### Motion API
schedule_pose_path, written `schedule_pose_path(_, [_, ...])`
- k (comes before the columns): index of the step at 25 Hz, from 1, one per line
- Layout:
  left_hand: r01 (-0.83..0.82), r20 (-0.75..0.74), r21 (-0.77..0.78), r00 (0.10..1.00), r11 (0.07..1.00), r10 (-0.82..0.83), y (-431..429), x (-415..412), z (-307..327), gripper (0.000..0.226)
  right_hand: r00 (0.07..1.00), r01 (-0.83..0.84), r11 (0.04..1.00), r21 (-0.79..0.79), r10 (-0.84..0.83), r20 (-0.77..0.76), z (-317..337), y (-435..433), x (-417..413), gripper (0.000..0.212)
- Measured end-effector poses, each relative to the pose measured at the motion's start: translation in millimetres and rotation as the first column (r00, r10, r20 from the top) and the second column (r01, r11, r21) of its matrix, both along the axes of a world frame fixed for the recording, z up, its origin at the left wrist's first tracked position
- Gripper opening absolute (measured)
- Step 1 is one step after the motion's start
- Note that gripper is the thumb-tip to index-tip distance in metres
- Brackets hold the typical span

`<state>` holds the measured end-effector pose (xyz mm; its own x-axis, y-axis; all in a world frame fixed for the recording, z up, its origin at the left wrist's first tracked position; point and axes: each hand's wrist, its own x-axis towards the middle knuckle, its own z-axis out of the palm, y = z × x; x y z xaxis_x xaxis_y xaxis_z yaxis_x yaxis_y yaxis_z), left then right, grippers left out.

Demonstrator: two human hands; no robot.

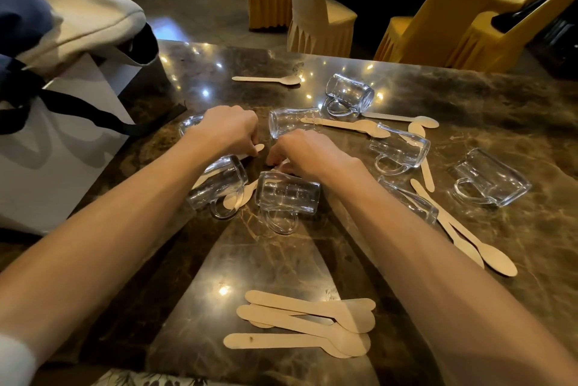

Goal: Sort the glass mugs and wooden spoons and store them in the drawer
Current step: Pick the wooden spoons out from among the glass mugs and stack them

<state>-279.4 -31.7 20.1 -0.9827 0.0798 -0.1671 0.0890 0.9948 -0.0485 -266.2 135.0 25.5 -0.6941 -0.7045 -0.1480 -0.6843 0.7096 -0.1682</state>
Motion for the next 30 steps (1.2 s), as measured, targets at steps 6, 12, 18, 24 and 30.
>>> schedule_pose_path(6, [0.011, -0.015, 0.035, 1.000, 0.999, -0.010, 3, 3, 4, 0.021, 0.999, -0.028, 0.999, 0.015, 0.029, -0.032, -3, 2, -2, 0.029])
schedule_pose_path(12, [0.081, -0.131, -0.032, 0.988, 0.996, -0.084, 6, 8, 2, 0.018, 0.996, -0.074, 0.997, 0.022, 0.075, -0.040, -4, 10, -5, 0.023])
schedule_pose_path(18, [0.058, -0.044, -0.006, 0.997, 0.998, -0.058, -5, 5, -8, 0.012, 0.995, -0.081, 0.996, 0.022, 0.082, -0.060, -6, 13, -6, 0.019])
schedule_pose_path(24, [0.111, -0.111, 0.122, 0.989, 0.986, -0.098, -5, 4, -2, 0.018, 0.997, -0.066, 0.997, 0.041, 0.068, -0.048, -9, 19, -8, 0.017])
schedule_pose_path(30, [0.033, -0.298, 0.260, 0.953, 0.965, 0.048, 1, 21, 25, 0.020, 0.995, -0.035, 0.998, 0.055, 0.040, -0.096, -11, 31, -11, 0.021])
